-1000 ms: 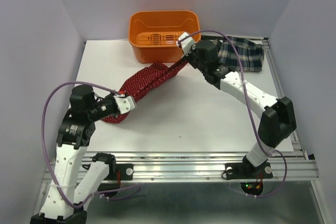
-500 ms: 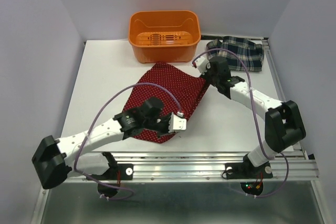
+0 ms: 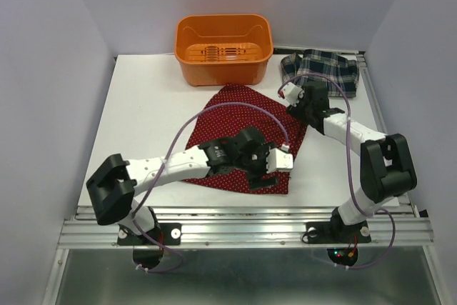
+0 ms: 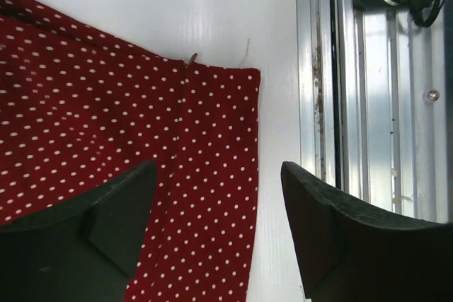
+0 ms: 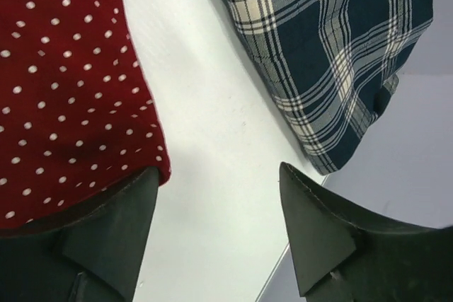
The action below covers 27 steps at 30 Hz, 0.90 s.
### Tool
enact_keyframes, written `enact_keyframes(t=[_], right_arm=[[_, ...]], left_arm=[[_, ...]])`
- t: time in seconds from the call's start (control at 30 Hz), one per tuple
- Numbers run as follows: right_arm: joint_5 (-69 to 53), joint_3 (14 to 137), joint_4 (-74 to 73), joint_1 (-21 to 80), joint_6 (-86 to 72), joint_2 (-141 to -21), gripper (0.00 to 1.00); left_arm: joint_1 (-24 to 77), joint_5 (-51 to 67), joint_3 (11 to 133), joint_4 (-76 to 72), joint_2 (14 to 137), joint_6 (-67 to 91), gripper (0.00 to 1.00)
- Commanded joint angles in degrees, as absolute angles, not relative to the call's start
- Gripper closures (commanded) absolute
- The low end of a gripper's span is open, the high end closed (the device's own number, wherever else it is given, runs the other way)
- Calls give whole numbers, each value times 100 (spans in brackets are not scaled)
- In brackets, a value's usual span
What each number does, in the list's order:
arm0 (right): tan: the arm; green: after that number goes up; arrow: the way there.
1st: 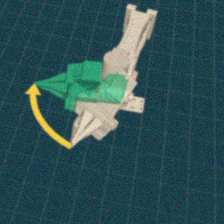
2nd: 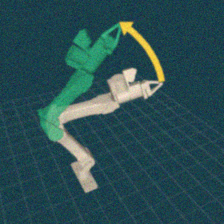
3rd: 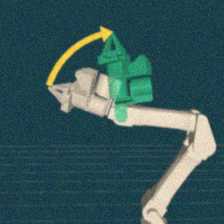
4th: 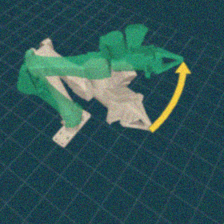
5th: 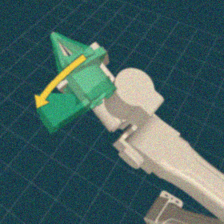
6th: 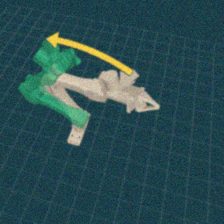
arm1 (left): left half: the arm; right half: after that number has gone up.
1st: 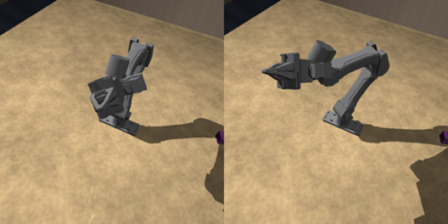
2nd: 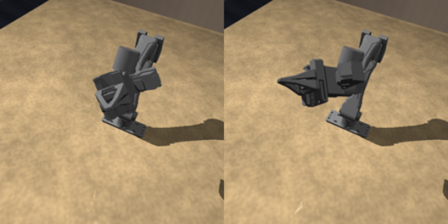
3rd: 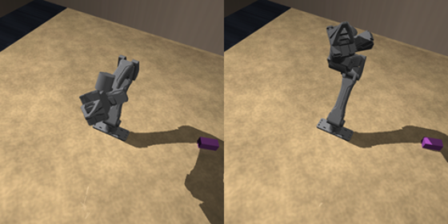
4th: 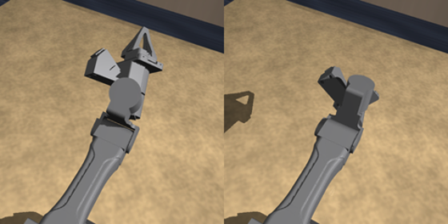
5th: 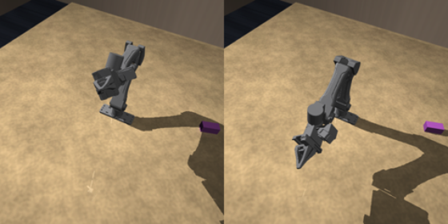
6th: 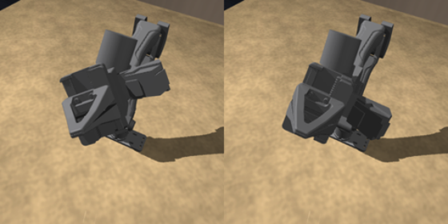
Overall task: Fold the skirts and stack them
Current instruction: Flatten the skirt out
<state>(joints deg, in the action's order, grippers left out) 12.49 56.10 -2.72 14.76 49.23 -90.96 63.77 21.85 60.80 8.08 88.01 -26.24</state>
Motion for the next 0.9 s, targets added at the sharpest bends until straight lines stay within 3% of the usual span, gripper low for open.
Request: enact_keyframes(t=[0.0,0.2,0.33,0.5,0.63,0.7,0.87], right_arm=[[1458,6142,132,1319,5500,-9333,25],[1556,6398,-499,1266,5610,-9246,29],[1224,7161,-1630,1266,4643,-9421,46],[204,8496,-3399,1266,3229,-10236,55],[61,8561,-3806,1205,2919,-10643,48],[-121,8560,-3806,1029,2595,-10766,34],[-807,8797,-3998,310,1917,-10986,26]], left_arm=[[6031,2318,6487,1308,7789,-2461,19],[4450,2347,6057,2030,6988,-2777,31],[3228,2268,5766,1785,7346,-2882,43],[2358,2276,5678,1643,7971,-3058,53],[2373,2478,5494,1757,7999,-3690,41],[2539,2636,5397,1793,7762,-3953,36],[4523,1979,5229,1416,7391,-4026,31]])
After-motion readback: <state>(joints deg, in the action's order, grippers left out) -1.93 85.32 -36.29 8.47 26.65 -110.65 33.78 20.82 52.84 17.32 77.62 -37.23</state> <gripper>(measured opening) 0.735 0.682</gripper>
